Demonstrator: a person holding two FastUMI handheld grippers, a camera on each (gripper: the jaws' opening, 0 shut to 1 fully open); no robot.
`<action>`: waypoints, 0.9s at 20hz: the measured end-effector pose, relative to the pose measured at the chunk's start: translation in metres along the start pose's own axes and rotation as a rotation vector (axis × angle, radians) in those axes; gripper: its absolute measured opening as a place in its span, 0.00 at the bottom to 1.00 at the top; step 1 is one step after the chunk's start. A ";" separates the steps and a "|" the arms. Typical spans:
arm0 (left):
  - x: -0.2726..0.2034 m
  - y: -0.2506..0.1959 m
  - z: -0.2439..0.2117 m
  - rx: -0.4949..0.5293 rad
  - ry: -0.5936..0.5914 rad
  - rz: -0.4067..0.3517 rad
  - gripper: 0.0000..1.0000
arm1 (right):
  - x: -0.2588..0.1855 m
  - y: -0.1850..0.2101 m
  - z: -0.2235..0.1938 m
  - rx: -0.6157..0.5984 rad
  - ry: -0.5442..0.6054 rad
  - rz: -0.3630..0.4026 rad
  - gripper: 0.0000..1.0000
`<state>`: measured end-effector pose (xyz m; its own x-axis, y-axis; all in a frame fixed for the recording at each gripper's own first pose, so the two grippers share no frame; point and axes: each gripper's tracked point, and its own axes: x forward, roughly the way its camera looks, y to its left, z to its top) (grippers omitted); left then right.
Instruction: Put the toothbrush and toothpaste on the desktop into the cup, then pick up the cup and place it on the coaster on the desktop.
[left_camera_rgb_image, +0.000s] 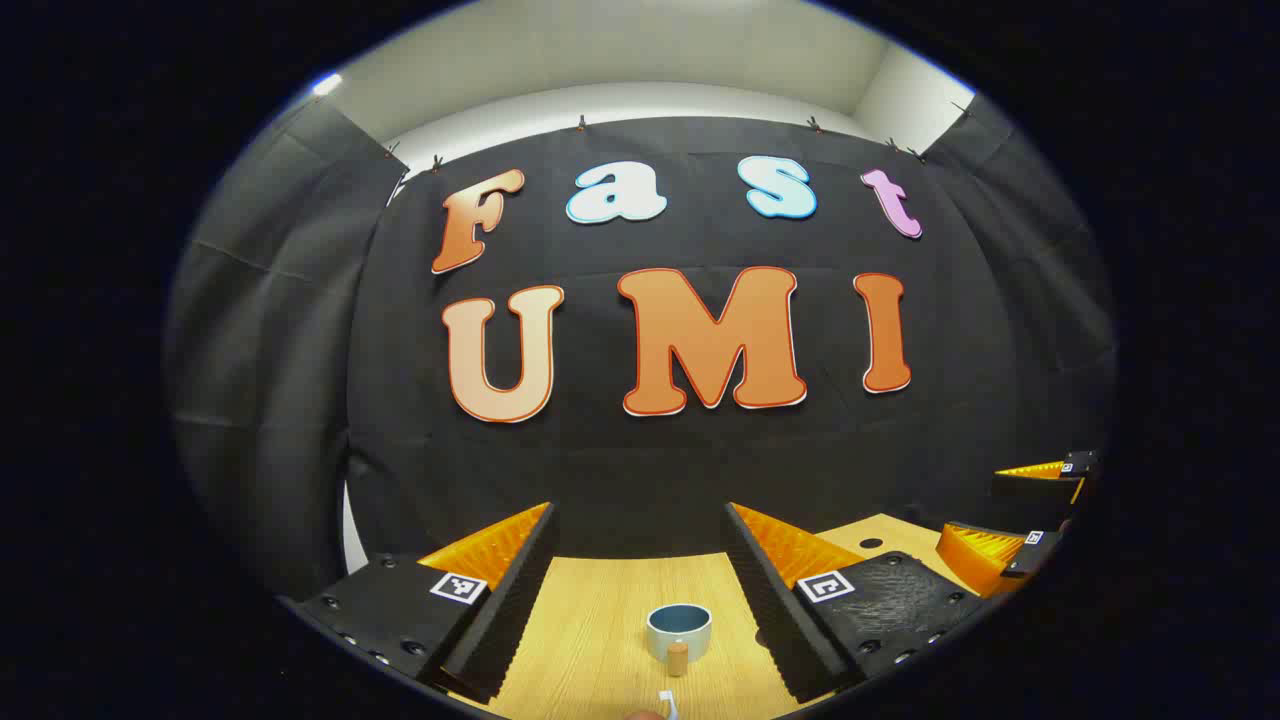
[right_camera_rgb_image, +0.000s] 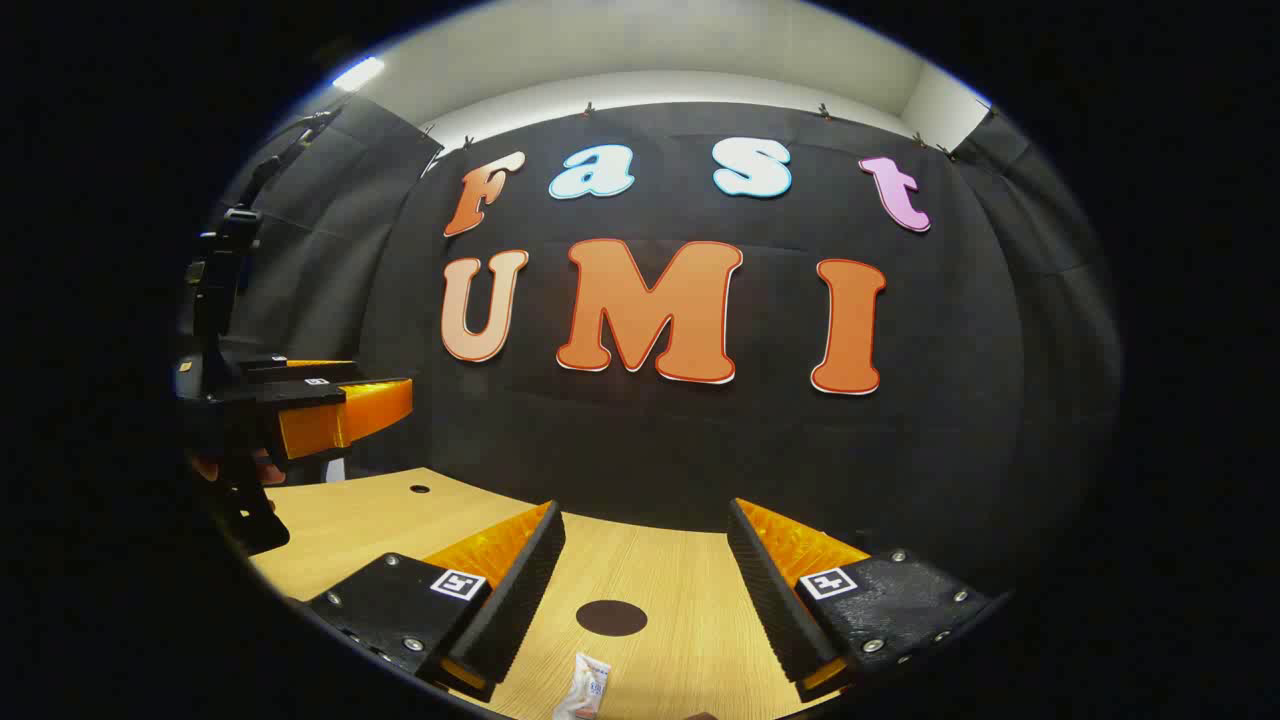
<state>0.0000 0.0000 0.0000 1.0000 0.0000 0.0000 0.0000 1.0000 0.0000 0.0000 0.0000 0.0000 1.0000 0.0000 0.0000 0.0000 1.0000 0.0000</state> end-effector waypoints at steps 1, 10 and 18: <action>0.001 0.002 0.001 -0.011 0.001 0.004 0.99 | 0.000 -0.001 0.001 0.005 -0.002 0.002 0.98; 0.001 -0.004 -0.009 -0.063 0.060 -0.047 0.99 | 0.004 -0.003 -0.002 0.061 0.022 0.011 0.98; -0.005 -0.007 -0.004 -0.060 0.089 -0.080 0.98 | -0.004 0.003 0.023 0.039 -0.038 0.015 0.98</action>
<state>-0.0051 -0.0065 -0.0039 0.9929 -0.0819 -0.0863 0.0766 0.9950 -0.0635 -0.0044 0.0033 0.0226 0.9992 0.0144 0.0382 -0.0159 0.9991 0.0383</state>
